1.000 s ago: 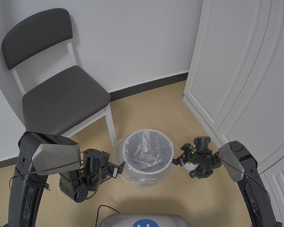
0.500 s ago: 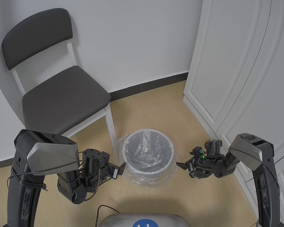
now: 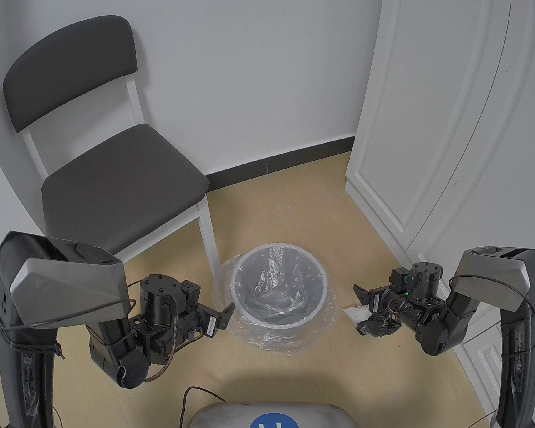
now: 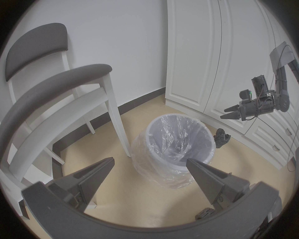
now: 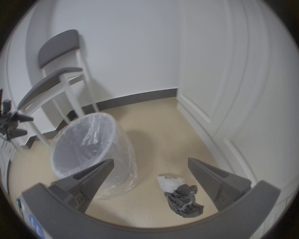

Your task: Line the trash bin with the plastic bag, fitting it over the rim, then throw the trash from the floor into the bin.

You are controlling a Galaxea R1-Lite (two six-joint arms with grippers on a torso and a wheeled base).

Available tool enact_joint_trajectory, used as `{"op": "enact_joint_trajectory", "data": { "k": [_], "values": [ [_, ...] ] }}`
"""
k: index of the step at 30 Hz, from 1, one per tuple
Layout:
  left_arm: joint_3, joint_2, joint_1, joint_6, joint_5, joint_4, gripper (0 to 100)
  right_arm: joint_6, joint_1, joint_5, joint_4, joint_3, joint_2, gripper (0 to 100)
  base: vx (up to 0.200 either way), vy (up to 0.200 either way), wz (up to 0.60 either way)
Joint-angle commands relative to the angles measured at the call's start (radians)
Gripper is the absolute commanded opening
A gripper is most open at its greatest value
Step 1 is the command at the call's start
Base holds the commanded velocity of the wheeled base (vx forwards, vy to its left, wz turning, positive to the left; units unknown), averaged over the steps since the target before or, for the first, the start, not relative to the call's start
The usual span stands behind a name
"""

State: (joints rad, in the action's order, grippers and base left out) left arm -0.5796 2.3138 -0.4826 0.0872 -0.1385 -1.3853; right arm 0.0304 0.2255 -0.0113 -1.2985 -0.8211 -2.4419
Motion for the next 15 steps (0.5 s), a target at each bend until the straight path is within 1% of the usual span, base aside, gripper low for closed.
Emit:
{"op": "enact_joint_trajectory", "data": {
  "k": [1, 2, 4, 5, 6, 8, 9, 12, 14, 15],
  "values": [
    [0.033, -0.083, -0.008, 0.0, 0.002, 0.0, 100, -0.08, 0.055, -0.125, -0.056, 0.091, 0.077, 100, 0.0, 0.0, 0.0],
    [0.038, -0.09, -0.008, 0.0, 0.002, 0.0, 100, -0.09, 0.069, -0.187, -0.038, 0.106, 0.1, 100, 0.0, 0.0, 0.0],
    [0.038, -0.093, -0.008, 0.0, 0.007, 0.0, 100, -0.092, 0.089, -0.254, -0.008, 0.132, 0.133, 100, 0.0, 0.0, 0.0],
    [0.038, -0.093, -0.008, 0.0, 0.007, 0.0, 100, -0.092, 0.09, -0.26, -0.005, 0.135, 0.138, 100, 0.0, 0.0, 0.0],
    [0.038, -0.096, -0.008, 0.0, 0.013, 0.0, 100, -0.101, 0.112, -0.309, 0.035, 0.168, 0.187, 100, 0.0, 0.0, 0.0],
    [0.038, -0.099, -0.008, -0.001, 0.013, 0.0, 100, -0.11, 0.12, -0.319, 0.045, 0.177, 0.205, 100, 0.0, 0.0, 0.0],
    [0.038, -0.113, -0.008, -0.003, 0.014, 0.0, 100, -0.152, 0.144, -0.34, 0.097, 0.2, 0.27, 100, 0.0, 0.0, 0.0],
    [0.04, -0.134, -0.008, -0.006, 0.01, 0.0, 100, -0.181, 0.167, -0.342, 0.232, 0.209, 0.366, 100, 0.0, 0.0, 0.0],
    [0.04, -0.149, -0.014, -0.006, 0.002, 0.002, 100, -0.227, 0.189, -0.342, 0.341, 0.198, 0.445, 100, 0.0, 0.0, 0.0],
    [0.041, -0.163, -0.016, -0.006, 0.002, 0.006, 100, -0.265, 0.201, -0.342, 0.427, 0.178, 0.495, 100, 0.0, 0.0, 0.0]
  ]
}}
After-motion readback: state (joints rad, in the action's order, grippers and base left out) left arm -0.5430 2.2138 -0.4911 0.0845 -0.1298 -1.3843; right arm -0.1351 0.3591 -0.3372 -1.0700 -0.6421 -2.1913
